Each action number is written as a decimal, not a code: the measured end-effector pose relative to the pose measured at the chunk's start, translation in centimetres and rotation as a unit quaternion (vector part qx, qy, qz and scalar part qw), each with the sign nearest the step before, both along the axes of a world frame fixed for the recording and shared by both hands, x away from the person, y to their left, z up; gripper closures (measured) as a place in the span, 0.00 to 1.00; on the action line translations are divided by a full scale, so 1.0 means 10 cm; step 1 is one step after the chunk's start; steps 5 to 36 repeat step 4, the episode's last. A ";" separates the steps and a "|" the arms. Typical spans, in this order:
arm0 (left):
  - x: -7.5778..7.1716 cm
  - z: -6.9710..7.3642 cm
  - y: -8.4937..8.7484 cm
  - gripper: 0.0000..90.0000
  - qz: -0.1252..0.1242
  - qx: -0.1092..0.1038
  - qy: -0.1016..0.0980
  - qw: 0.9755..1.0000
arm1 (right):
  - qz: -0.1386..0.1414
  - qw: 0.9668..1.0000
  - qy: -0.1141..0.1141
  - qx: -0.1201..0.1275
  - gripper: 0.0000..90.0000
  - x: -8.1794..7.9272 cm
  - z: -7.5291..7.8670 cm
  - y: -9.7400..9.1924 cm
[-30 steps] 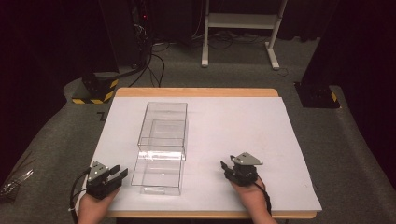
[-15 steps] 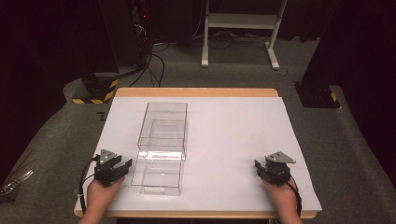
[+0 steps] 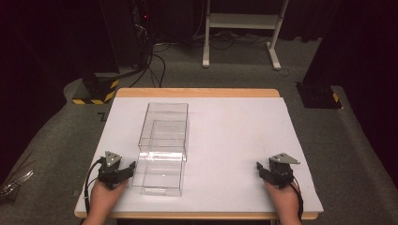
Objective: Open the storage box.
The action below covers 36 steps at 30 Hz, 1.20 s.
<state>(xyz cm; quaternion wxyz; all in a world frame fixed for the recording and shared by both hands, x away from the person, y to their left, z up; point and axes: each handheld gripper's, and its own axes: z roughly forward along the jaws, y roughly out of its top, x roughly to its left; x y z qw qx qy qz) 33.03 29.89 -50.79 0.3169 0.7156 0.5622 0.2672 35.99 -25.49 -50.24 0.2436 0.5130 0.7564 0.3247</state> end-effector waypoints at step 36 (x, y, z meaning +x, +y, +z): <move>0.01 0.00 0.00 0.33 -0.010 -0.007 0.004 1.000 | -0.002 1.000 0.000 -0.001 0.48 0.00 0.00 0.00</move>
